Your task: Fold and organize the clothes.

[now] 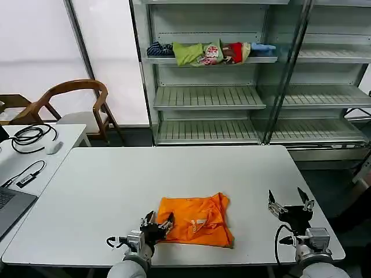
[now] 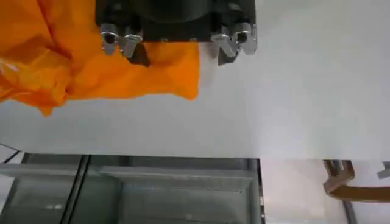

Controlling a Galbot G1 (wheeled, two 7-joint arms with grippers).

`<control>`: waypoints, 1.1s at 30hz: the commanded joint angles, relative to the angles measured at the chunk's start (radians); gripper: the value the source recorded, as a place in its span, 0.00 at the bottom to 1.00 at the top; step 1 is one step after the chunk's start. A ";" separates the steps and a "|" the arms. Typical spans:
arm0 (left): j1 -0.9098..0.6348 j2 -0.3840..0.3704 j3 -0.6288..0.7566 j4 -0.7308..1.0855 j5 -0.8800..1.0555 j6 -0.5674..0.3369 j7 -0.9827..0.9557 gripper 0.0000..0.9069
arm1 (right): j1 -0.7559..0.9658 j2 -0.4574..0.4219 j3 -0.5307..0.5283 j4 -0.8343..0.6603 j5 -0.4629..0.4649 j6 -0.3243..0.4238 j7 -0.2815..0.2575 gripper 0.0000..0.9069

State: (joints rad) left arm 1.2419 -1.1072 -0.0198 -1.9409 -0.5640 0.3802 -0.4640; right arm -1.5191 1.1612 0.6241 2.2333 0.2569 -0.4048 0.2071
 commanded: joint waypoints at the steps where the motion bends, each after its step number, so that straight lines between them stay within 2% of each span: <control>1: 0.011 -0.001 0.022 -0.001 0.013 0.003 0.001 0.06 | 0.002 -0.001 0.002 0.000 0.000 0.000 0.000 1.00; 2: 0.012 -0.003 0.023 0.001 0.015 0.003 0.004 0.02 | 0.003 -0.001 0.002 0.000 0.000 0.000 0.000 1.00; 16: 0.004 -0.008 0.013 -0.003 0.014 0.001 0.017 0.02 | 0.003 -0.001 0.004 -0.002 0.000 0.000 0.000 1.00; 22: 0.002 0.009 -0.042 -0.022 0.016 0.010 0.045 0.02 | 0.008 0.000 0.001 -0.003 0.000 0.001 0.000 1.00; 27: 0.007 0.073 -0.144 -0.091 0.015 0.083 0.083 0.01 | 0.015 -0.001 -0.002 -0.006 0.001 0.001 0.000 1.00; 33: 0.066 0.198 -0.362 -0.135 -0.087 0.160 0.141 0.01 | 0.035 0.000 -0.021 -0.015 0.001 0.002 -0.001 1.00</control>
State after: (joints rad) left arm 1.2576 -1.0547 -0.1199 -2.0055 -0.5580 0.4359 -0.3923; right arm -1.4960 1.1620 0.6124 2.2212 0.2576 -0.4034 0.2064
